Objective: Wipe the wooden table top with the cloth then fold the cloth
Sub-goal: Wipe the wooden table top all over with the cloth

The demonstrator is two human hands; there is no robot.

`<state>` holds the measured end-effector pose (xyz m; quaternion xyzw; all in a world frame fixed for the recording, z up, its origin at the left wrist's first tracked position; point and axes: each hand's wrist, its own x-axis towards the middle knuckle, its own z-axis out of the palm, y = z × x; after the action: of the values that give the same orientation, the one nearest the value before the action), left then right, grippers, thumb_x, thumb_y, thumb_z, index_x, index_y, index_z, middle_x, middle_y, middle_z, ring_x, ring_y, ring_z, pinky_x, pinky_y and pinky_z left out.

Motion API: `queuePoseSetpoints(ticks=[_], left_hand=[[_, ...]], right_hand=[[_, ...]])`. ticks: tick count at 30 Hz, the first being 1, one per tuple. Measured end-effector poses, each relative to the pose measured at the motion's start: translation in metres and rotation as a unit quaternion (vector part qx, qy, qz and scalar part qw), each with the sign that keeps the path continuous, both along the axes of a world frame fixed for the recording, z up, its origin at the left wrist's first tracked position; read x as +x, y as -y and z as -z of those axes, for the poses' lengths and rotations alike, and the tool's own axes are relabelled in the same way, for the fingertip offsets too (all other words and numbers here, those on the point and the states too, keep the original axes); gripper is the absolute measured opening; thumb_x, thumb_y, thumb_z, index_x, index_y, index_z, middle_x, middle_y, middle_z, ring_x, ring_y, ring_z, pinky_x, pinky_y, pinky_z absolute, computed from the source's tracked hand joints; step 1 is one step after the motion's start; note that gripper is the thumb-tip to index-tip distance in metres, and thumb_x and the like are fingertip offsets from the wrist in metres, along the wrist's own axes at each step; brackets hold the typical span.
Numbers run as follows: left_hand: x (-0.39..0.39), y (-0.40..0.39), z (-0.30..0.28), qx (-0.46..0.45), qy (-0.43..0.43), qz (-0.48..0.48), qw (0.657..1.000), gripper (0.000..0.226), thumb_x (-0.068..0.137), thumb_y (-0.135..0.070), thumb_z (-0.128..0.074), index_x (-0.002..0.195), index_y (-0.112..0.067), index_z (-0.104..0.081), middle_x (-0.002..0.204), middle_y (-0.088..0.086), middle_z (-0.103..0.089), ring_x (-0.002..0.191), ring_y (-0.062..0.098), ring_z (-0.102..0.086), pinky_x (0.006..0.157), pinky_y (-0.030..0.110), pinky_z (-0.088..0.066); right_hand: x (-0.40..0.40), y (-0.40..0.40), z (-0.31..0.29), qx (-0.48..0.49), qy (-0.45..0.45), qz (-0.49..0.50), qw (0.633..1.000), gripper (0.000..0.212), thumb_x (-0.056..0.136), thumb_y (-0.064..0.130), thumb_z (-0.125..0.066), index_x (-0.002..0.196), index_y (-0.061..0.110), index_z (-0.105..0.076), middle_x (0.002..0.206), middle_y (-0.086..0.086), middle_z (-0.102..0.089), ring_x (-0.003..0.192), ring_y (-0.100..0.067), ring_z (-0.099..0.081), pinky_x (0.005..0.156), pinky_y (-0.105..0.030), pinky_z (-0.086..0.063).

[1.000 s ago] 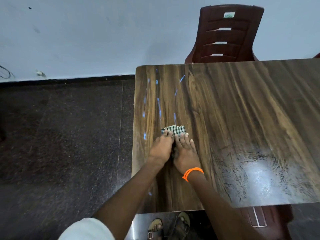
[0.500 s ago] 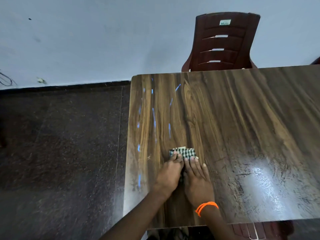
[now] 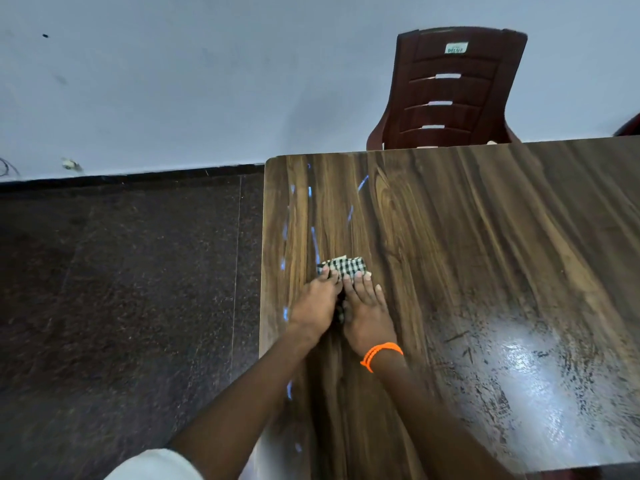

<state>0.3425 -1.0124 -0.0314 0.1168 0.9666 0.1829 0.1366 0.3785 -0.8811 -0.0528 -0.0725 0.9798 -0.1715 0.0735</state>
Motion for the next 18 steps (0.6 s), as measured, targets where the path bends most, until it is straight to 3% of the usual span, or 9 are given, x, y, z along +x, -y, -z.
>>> queuePoseSetpoints(ticks=[3,7,13,16,18], left_hand=[[0.027,0.021,0.000,-0.018,-0.012,0.042,0.999,0.055,0.099,-0.007,-0.034,0.153,-0.019,-0.031,0.161,0.003,-0.024,0.151,0.019,-0.014,0.118,0.032,-0.029],[0.058,0.010,0.004,-0.003,-0.015,0.079,0.997,0.058,0.098,-0.002,-0.030,0.155,-0.015,-0.024,0.163,0.002,-0.018,0.153,0.018,-0.003,0.122,0.028,-0.020],[0.043,-0.052,0.003,0.020,-0.009,0.094,0.995,0.052,0.099,-0.005,-0.037,0.150,-0.013,-0.033,0.162,0.005,-0.021,0.152,0.020,-0.012,0.117,0.035,-0.033],[0.005,-0.079,-0.001,0.013,0.015,0.071,0.997,0.049,0.100,-0.010,-0.040,0.149,-0.012,-0.034,0.162,0.012,-0.019,0.144,0.027,-0.034,0.110,0.040,-0.042],[-0.025,-0.088,-0.003,0.006,0.019,0.050,0.999,0.046,0.101,-0.016,-0.042,0.146,-0.013,-0.037,0.161,0.014,-0.020,0.133,0.030,-0.048,0.103,0.041,-0.047]], right_hand=[[0.029,0.017,-0.001,-0.010,0.005,-0.004,1.000,0.057,0.101,0.024,-0.038,0.155,0.018,-0.019,0.163,-0.006,-0.017,0.152,-0.023,-0.004,0.124,-0.037,-0.002],[0.070,0.006,-0.003,-0.008,-0.001,0.030,1.000,0.053,0.095,0.025,-0.035,0.146,0.015,-0.044,0.152,-0.007,-0.043,0.144,-0.024,-0.033,0.116,-0.040,-0.019],[0.065,-0.049,0.001,0.025,-0.022,0.087,0.996,0.054,0.094,0.028,-0.031,0.144,0.014,-0.047,0.150,-0.007,-0.045,0.143,-0.023,-0.036,0.118,-0.041,-0.020],[0.026,-0.067,-0.004,0.027,-0.029,0.111,0.993,0.054,0.097,0.028,-0.027,0.146,0.012,-0.043,0.152,-0.009,-0.041,0.145,-0.024,-0.031,0.120,-0.046,-0.022],[-0.005,-0.074,-0.005,0.022,-0.015,0.118,0.993,0.050,0.101,0.023,-0.036,0.150,0.013,-0.035,0.157,-0.009,-0.034,0.149,-0.022,-0.022,0.122,-0.045,-0.014]])
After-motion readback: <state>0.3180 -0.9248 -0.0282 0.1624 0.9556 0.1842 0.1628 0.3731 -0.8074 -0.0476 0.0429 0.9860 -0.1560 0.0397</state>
